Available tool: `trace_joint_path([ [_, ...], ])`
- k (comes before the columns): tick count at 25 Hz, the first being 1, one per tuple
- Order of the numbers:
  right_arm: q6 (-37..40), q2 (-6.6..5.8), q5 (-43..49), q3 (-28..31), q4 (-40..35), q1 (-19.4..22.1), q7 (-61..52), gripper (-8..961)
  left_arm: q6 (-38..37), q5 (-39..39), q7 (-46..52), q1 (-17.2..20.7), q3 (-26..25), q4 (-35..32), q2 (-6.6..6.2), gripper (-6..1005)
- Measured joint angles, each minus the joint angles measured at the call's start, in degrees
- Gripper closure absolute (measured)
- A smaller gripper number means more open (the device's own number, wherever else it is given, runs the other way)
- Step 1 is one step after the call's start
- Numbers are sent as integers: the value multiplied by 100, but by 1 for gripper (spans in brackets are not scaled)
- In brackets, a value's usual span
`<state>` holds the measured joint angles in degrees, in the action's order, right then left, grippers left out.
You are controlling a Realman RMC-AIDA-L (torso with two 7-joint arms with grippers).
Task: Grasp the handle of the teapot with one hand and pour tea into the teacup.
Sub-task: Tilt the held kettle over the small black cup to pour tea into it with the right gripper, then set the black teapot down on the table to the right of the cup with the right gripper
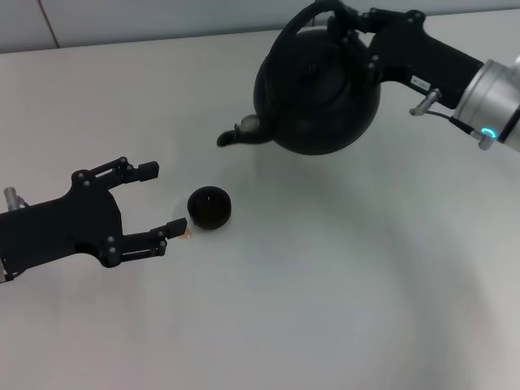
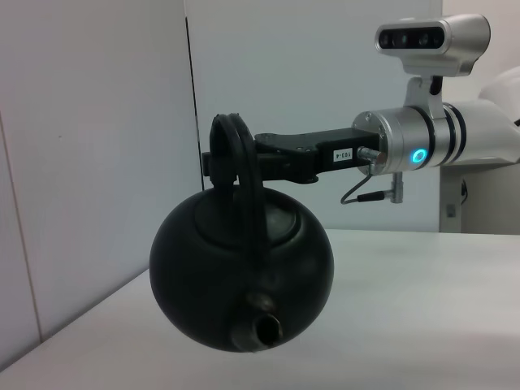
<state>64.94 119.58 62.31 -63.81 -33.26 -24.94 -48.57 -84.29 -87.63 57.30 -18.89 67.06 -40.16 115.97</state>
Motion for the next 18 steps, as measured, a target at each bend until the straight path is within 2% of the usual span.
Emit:
trace_joint_path([
  [18,50,-14,-193,516,876,224,-29,805,-15,0,-8,3,12,-9,22,156],
])
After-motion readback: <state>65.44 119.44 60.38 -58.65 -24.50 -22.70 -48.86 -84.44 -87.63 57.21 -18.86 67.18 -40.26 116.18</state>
